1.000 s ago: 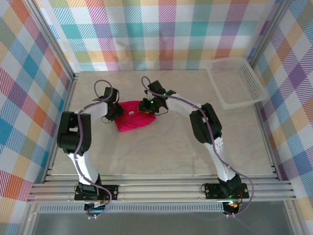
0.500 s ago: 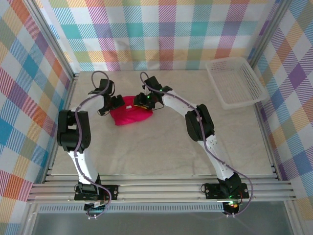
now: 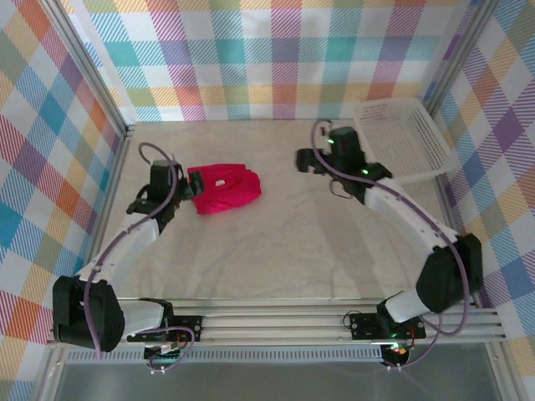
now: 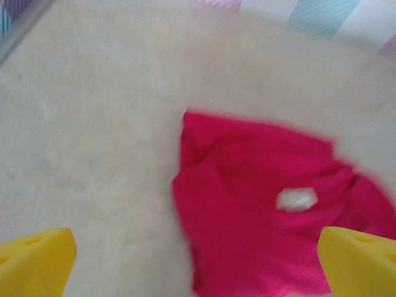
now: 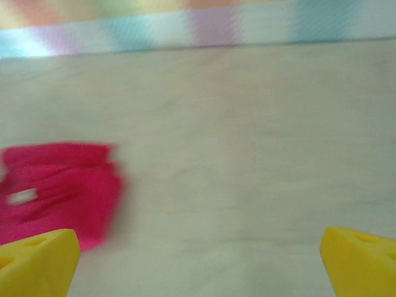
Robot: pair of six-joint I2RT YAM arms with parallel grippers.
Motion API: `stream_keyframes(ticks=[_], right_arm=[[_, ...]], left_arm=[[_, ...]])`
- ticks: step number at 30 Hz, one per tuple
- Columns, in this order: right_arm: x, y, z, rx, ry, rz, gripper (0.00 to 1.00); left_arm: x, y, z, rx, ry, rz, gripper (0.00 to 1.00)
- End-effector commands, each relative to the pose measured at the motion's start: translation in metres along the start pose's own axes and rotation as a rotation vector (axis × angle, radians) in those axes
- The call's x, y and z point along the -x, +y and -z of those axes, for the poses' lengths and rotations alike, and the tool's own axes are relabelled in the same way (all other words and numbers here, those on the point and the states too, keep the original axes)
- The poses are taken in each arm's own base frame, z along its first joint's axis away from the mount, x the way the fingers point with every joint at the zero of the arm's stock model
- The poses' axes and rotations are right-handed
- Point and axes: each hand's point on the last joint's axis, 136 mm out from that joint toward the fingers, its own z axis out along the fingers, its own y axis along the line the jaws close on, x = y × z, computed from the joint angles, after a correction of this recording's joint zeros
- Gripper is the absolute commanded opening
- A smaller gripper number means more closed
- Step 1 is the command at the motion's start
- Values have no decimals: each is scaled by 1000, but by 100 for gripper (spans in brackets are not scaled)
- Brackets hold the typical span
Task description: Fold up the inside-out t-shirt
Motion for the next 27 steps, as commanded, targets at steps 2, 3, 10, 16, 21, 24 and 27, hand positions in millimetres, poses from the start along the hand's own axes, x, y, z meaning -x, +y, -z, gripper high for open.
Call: stream_keyframes(ticks=[2, 3, 10, 16, 21, 24, 27], right_arm=[[-54, -93, 0, -321, -4, 82, 100], [-66, -108, 3, -352, 0, 57, 100], [-125, -168, 11, -465, -61, -15, 100], [-116, -169, 5, -425, -227, 67, 100], [-103, -162, -12, -292, -322, 58, 100], [-108, -157, -31, -213, -295, 65, 100], [-113, -166, -34, -224, -320, 44, 100]], left_arm=[[-25, 12, -7, 2, -127, -141, 100], [-31, 13, -7, -11, -156, -157, 100], [-58, 5, -14, -114, -247, -219, 100], [-45, 10, -27, -88, -298, -199, 100], [-38, 14, -51, -73, -310, -164, 100], [-47, 11, -74, -82, -293, -172, 100], [-48, 18, -72, -63, -285, -144, 100]])
